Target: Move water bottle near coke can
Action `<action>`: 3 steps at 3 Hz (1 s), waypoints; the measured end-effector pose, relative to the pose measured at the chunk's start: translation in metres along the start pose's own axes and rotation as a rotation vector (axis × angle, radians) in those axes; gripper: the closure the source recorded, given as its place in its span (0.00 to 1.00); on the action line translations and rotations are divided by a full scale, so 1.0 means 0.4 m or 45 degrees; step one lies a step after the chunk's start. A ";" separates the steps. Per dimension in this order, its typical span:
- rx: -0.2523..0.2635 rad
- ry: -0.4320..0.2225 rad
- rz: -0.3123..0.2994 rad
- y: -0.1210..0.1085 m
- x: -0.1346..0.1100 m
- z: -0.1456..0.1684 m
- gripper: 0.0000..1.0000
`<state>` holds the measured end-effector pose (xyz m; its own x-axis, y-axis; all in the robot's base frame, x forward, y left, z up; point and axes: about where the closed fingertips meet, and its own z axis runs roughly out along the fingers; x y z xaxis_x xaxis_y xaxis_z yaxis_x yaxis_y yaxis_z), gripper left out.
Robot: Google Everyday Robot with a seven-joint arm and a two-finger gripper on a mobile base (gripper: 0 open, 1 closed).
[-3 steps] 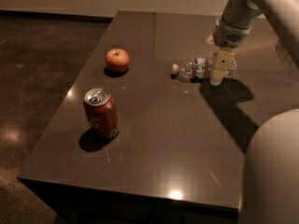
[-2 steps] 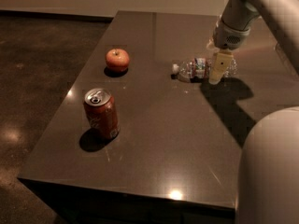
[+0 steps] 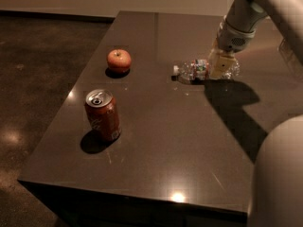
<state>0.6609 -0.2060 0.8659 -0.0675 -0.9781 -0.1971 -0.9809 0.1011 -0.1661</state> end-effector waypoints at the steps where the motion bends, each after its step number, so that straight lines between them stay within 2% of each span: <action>1: -0.005 -0.056 -0.065 0.061 -0.068 -0.028 0.87; 2: -0.037 -0.144 -0.142 0.170 -0.177 -0.060 1.00; 3: -0.108 -0.217 -0.225 0.281 -0.283 -0.067 1.00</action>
Offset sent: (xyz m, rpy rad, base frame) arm -0.1305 0.1294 0.0435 0.1636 0.0240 0.2360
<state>0.5532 -0.0887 0.8957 0.1313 -0.9337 -0.3332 -0.9870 -0.0916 -0.1322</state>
